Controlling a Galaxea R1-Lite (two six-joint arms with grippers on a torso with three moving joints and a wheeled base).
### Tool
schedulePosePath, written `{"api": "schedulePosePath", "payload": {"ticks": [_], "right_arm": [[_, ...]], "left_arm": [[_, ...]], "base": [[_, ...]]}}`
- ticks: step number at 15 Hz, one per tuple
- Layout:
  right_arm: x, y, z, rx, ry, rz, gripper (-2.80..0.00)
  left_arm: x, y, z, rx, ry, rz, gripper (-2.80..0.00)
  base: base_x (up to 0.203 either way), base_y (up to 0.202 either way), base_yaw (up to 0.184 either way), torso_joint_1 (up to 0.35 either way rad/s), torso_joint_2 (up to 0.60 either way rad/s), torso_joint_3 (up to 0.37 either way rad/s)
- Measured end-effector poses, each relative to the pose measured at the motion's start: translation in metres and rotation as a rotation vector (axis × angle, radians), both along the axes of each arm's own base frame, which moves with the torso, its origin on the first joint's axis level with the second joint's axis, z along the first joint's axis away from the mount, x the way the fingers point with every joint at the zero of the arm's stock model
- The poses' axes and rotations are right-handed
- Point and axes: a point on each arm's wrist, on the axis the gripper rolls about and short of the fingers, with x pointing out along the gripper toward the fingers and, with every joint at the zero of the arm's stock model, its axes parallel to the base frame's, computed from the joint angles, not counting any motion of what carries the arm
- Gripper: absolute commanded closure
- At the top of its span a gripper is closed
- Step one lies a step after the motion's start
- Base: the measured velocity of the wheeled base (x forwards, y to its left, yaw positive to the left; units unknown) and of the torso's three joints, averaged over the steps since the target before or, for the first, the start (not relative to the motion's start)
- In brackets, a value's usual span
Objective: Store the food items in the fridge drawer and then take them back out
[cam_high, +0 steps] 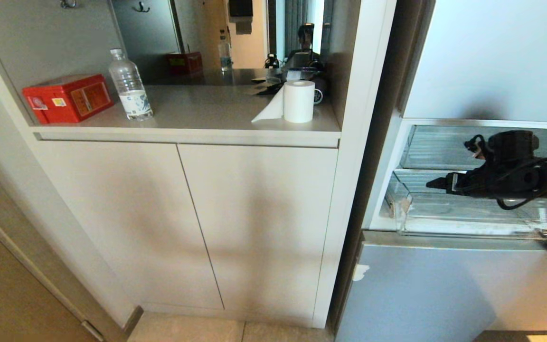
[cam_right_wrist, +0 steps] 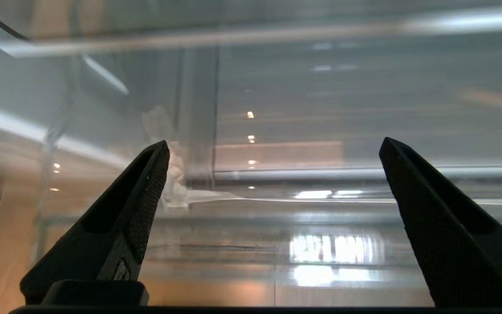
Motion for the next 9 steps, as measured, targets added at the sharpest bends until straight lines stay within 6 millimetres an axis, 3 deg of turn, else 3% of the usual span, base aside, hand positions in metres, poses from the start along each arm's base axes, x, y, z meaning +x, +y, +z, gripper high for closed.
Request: {"api": "schedulePosePath", "payload": {"ticks": [5, 9], "right_arm": [[-0.013, -0.013, 0.032, 0.018, 0.173, -0.022, -2.8], [-0.021, -0.025, 0.033, 0.031, 0.222, -0.05, -2.8]], "left_arm": [[0.0, 0.0, 0.0, 0.0, 0.0, 0.0, 0.0], [0.0, 0.0, 0.0, 0.0, 0.0, 0.0, 0.0]], "base": [[0.0, 0.0, 0.0, 0.0, 0.0, 0.0], [0.0, 0.0, 0.0, 0.0, 0.0, 0.0]]}}
